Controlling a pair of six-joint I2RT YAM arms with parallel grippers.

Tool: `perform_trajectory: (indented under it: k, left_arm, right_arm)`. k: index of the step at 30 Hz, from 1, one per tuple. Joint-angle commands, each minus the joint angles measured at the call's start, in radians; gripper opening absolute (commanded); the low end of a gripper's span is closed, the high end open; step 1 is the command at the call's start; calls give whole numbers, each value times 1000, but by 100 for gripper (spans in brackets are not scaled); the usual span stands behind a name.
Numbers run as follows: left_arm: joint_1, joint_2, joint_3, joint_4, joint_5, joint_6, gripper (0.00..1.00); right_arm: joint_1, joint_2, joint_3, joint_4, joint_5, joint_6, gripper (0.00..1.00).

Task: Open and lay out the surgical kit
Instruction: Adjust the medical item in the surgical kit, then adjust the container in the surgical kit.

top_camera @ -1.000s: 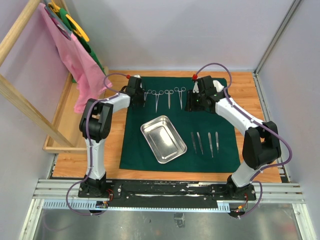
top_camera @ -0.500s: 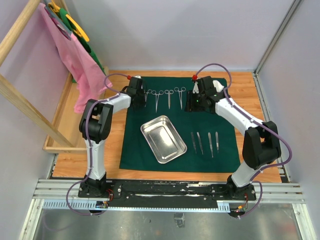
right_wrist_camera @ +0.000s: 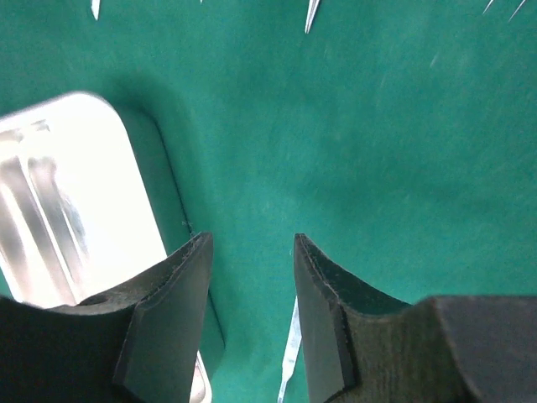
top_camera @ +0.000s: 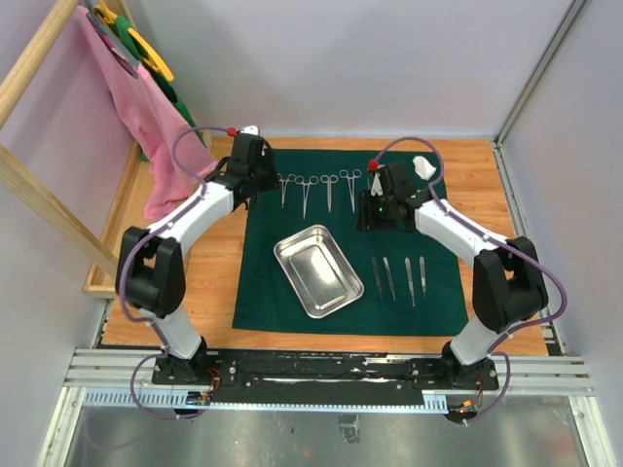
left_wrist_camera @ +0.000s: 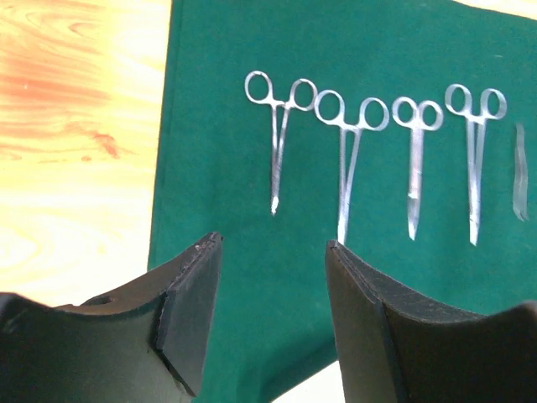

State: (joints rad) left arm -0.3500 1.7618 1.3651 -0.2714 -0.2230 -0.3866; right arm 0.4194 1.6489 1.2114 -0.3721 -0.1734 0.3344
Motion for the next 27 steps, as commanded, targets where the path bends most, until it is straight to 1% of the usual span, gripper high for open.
perform_trajectory:
  k: [1, 3, 6, 10, 12, 15, 18, 21, 27]
  left_arm:
    - [-30, -155, -113, -24, 52, -35, 57]
    - [-47, -226, -179, -32, 58, -44, 56]
    - [-72, -339, -293, -34, 83, -70, 52]
    - [-116, -490, -440, -43, 87, -99, 49]
    - [-126, -554, -511, -43, 86, -113, 48]
    - [-130, -620, -561, -61, 86, -118, 47]
    - [-138, -663, -589, -68, 104, -134, 46]
    - [-145, -682, -594, -65, 133, -160, 46]
    - [-152, -680, -596, -74, 120, -158, 45]
  right_arm:
    - [74, -76, -133, -19, 36, 4, 45]
    - [112, -116, -202, -24, 66, 21, 43]
    - [164, -197, -304, -26, 86, 49, 36]
    - [268, -301, -385, -61, 157, 99, 34]
    - [310, -317, -404, -76, 179, 124, 34]
    - [362, -304, -416, -81, 204, 159, 34]
    - [416, -280, -394, -76, 215, 186, 34]
    - [480, -232, -358, -72, 231, 205, 34]
    - [594, -133, -259, -45, 215, 229, 34]
